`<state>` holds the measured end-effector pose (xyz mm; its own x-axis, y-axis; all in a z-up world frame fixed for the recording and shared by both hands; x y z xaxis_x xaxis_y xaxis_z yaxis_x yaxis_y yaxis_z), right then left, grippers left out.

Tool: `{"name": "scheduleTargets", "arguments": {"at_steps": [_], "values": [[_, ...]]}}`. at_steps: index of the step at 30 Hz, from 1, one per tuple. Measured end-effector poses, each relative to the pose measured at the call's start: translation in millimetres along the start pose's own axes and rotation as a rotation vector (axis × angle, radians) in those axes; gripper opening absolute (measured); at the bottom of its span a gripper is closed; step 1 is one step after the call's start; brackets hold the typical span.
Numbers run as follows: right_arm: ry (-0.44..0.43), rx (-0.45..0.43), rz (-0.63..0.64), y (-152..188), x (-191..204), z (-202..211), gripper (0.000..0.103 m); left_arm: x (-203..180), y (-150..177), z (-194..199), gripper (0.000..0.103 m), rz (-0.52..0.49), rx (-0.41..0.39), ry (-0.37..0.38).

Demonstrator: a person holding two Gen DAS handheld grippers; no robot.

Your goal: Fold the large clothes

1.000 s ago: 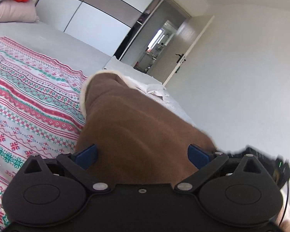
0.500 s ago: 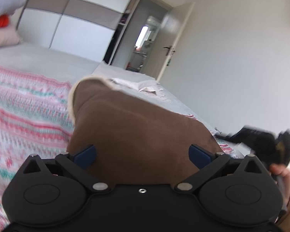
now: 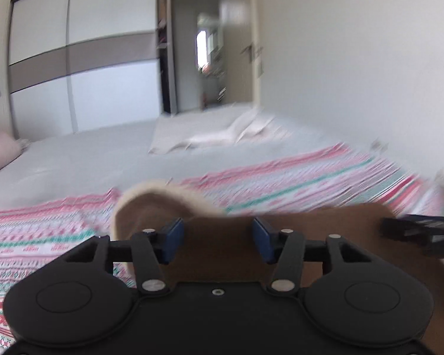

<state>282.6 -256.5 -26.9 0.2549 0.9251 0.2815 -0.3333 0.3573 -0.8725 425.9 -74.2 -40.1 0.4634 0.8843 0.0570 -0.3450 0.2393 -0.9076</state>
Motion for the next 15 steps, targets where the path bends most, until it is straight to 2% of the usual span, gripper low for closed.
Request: {"name": "scheduleTargets", "arguments": {"at_steps": [1, 4, 6, 9, 11, 13, 15], "values": [[0.027, 0.035, -0.05, 10, -17, -11, 0.058, 2, 8, -14, 0.052, 0.004, 0.031, 0.0], [-0.051, 0.142, -0.268, 29, -48, -36, 0.062, 2, 26, -38, 0.055, -0.035, 0.064, -0.032], [-0.074, 0.182, -0.339, 43, -60, -43, 0.065, -3, 28, -43, 0.056, -0.081, 0.073, -0.055], [-0.098, 0.204, -0.411, 50, -69, -45, 0.074, -3, 25, -34, 0.057, -0.083, 0.058, -0.056], [-0.116, 0.203, -0.432, 47, -70, -37, 0.075, 2, 17, -14, 0.057, -0.058, 0.028, -0.068], [-0.118, 0.183, -0.399, 37, -63, -21, 0.076, 6, 9, 17, 0.058, 0.012, 0.014, -0.084], [-0.133, 0.145, -0.315, 21, -52, 3, 0.076, 5, 11, 50, 0.058, 0.086, 0.01, -0.035]]}}
Point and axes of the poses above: each gripper's, at about its wrist camera, not at the fingertips, and z roughly against the way its jaws point, x to its left, y to its underside, the point moved 10 cm from there along -z, roughly the way its jaws point
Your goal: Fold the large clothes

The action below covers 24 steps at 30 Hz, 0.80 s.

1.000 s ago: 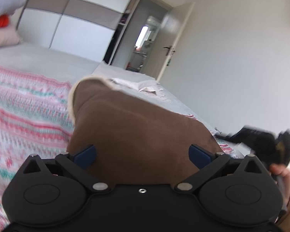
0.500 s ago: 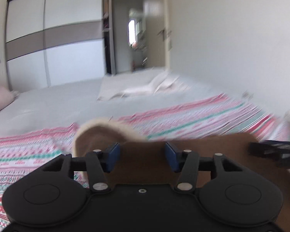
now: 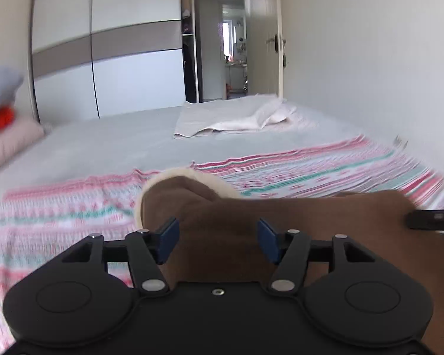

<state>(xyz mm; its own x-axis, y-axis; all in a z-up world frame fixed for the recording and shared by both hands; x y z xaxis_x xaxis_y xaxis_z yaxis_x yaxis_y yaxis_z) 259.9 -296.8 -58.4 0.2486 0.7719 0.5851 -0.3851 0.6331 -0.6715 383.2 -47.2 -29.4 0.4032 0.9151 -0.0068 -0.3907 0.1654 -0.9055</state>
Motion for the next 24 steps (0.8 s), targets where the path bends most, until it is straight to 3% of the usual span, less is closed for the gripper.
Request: {"name": "scheduleTargets", "arguments": {"at_steps": [3, 7, 9, 12, 14, 21, 24], "values": [[-0.029, -0.028, 0.137, 2, 31, 37, 0.076, -11, 16, 46, 0.059, 0.039, 0.0, 0.071], [-0.035, 0.025, 0.305, 40, 58, 64, 0.076, -35, 54, 84, 0.059, 0.022, 0.025, 0.127], [-0.005, 0.043, 0.388, 61, 59, 69, 0.076, -43, 78, 95, 0.059, 0.004, 0.039, 0.132], [0.072, 0.06, 0.477, 86, 47, 71, 0.076, -44, 109, 115, 0.06, 0.0, -0.039, 0.082], [0.128, 0.065, 0.531, 99, 35, 71, 0.077, -47, 110, 125, 0.06, -0.009, -0.039, 0.062], [0.128, 0.079, 0.438, 102, 22, 102, 0.077, -42, 109, 158, 0.065, 0.065, -0.008, 0.093], [0.165, 0.061, 0.474, 105, 25, 117, 0.085, -44, 115, 169, 0.073, 0.081, 0.031, 0.091]]}}
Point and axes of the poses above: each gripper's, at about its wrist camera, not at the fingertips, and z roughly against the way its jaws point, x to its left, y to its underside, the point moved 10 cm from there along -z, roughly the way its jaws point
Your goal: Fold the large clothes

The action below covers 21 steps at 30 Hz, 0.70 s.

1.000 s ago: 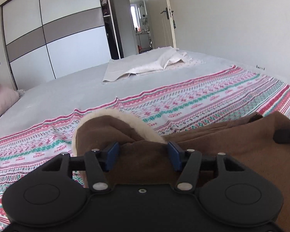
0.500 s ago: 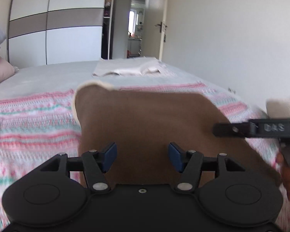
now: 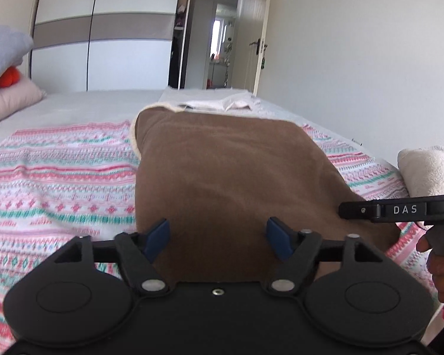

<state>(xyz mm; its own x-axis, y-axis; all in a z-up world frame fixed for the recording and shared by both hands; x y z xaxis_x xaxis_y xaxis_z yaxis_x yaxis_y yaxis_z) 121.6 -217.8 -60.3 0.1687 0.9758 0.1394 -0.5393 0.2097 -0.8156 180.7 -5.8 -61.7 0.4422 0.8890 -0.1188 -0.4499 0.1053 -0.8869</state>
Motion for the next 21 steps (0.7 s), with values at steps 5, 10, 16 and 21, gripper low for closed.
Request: {"name": "scheduleTargets", "arguments": {"at_steps": [5, 10, 16, 21], "values": [[0.034, 0.003, 0.052, 7, 5, 18, 0.088, -5, 12, 13, 0.074, 0.013, 0.083, -0.006], [0.044, 0.017, 0.044, 17, 0, 33, 0.09, -10, 36, 23, 0.079, -0.052, 0.162, -0.058], [0.097, 0.029, 0.079, 28, -7, 49, 0.099, -15, 42, 38, 0.096, -0.046, 0.172, -0.121], [0.123, 0.024, 0.092, 32, -9, 59, 0.102, -14, 45, 46, 0.103, -0.008, 0.18, -0.207]]}}
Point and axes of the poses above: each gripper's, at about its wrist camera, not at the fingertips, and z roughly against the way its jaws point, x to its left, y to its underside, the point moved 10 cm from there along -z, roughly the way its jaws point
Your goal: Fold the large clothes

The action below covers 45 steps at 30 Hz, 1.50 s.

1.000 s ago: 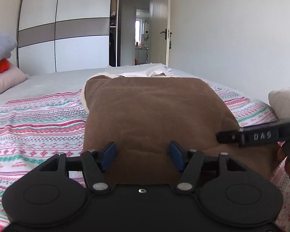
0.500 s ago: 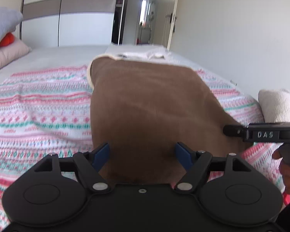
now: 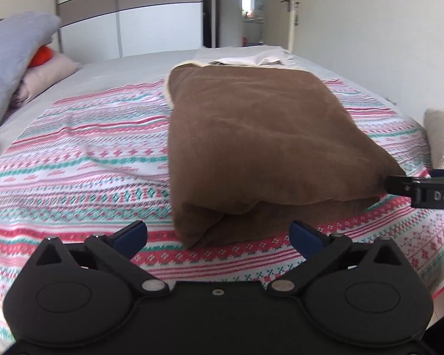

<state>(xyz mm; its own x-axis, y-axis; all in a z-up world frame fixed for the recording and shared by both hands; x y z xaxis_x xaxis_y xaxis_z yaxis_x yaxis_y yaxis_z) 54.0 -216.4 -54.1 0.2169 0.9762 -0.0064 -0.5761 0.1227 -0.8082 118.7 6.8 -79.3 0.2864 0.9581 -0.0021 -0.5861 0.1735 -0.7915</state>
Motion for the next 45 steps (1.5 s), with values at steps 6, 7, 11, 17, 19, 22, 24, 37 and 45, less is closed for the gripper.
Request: {"name": "scheduleTargets", "arguments": {"at_steps": [6, 7, 11, 17, 19, 22, 24, 37, 45], "values": [[0.05, 0.023, 0.011, 7, 2, 7, 0.102, 3, 10, 3, 0.103, 0.033, 0.039, -0.077], [0.053, 0.035, 0.01, 9, 2, 7, 0.102, 2, 10, 5, 0.103, 0.031, 0.036, -0.09], [0.044, 0.079, -0.012, 16, 3, 7, 0.102, 5, 9, 15, 0.103, 0.064, 0.009, -0.138], [0.069, 0.082, 0.022, 18, 8, 10, 0.102, 3, 14, 10, 0.103, 0.067, 0.043, -0.158], [0.076, 0.08, 0.04, 19, 11, 9, 0.102, 1, 15, 7, 0.103, 0.066, 0.054, -0.152], [0.07, 0.09, 0.045, 21, 13, 3, 0.102, -2, 17, 5, 0.103, 0.061, 0.062, -0.15], [0.074, 0.099, 0.042, 23, 10, -1, 0.102, -2, 18, 4, 0.103, 0.06, 0.066, -0.148], [0.071, 0.106, 0.052, 25, 12, -3, 0.102, -4, 21, 2, 0.103, 0.057, 0.075, -0.144], [0.069, 0.112, 0.057, 26, 12, -6, 0.102, -5, 23, 1, 0.103, 0.056, 0.085, -0.136]]}}
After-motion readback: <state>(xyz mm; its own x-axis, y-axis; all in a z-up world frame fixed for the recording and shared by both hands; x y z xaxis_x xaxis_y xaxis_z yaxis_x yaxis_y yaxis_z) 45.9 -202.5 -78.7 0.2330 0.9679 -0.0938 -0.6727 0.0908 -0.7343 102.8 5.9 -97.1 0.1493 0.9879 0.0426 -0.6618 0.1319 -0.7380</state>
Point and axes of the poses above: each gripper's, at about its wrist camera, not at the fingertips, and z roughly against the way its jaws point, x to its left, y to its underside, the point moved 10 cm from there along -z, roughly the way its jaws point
